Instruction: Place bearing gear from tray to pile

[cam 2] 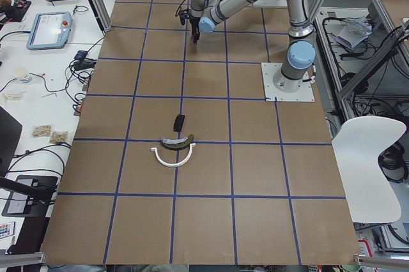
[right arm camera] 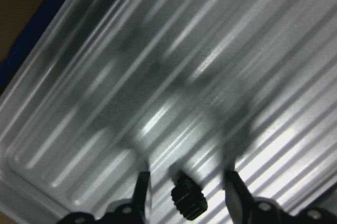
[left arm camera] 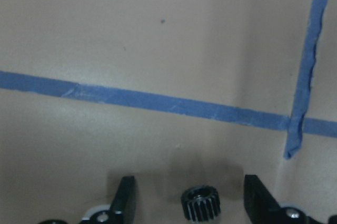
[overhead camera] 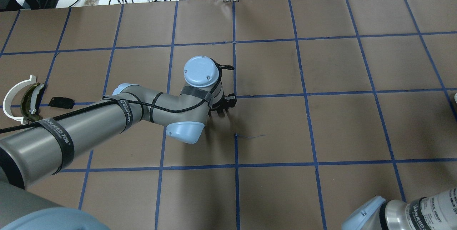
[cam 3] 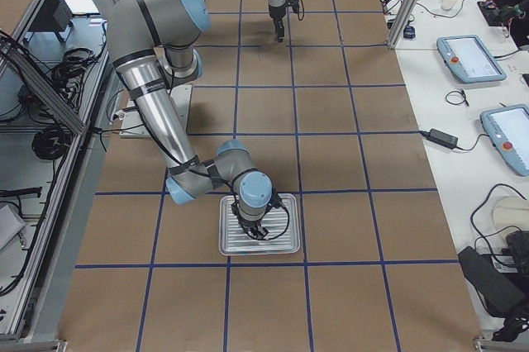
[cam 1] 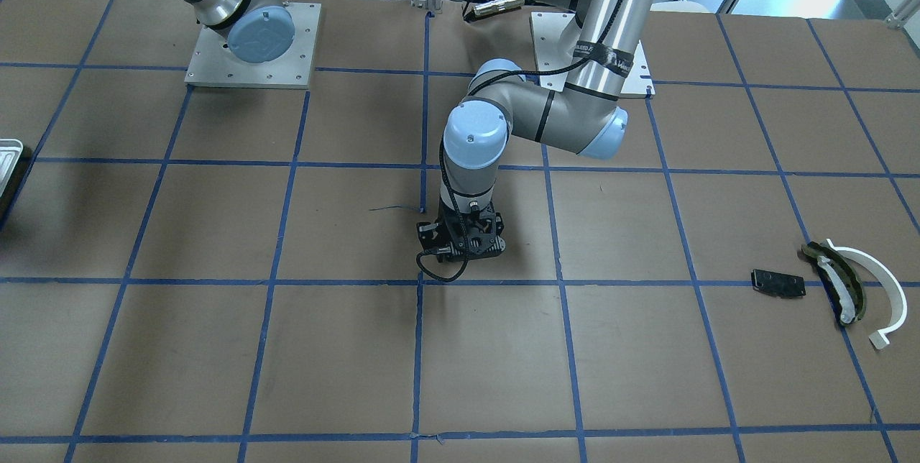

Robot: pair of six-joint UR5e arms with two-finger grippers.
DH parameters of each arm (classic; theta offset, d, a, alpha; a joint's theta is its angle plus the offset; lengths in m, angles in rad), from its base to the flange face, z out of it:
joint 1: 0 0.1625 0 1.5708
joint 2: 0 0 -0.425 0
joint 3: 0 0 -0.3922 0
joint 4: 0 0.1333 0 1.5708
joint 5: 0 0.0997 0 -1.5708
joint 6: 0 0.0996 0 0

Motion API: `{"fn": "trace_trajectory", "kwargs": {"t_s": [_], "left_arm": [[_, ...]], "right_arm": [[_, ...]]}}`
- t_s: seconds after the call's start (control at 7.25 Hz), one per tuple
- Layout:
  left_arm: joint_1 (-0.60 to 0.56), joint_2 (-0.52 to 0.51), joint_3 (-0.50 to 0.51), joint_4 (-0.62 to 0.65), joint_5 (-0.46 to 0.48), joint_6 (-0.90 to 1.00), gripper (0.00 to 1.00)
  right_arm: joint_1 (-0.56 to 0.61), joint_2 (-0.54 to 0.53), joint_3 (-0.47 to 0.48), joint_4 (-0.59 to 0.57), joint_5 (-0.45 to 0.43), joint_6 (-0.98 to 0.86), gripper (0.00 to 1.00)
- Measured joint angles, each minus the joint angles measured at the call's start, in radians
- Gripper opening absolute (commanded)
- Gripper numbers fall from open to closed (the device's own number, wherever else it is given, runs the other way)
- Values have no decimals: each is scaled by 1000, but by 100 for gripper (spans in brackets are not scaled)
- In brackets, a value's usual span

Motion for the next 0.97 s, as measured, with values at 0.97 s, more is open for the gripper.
{"fn": "trace_trajectory", "kwargs": {"t_s": [0.97], "left_arm": [[222,138,-46,-97,18,386,0]], "right_arm": [[126,-238,-7,198,13,199,0]]}}
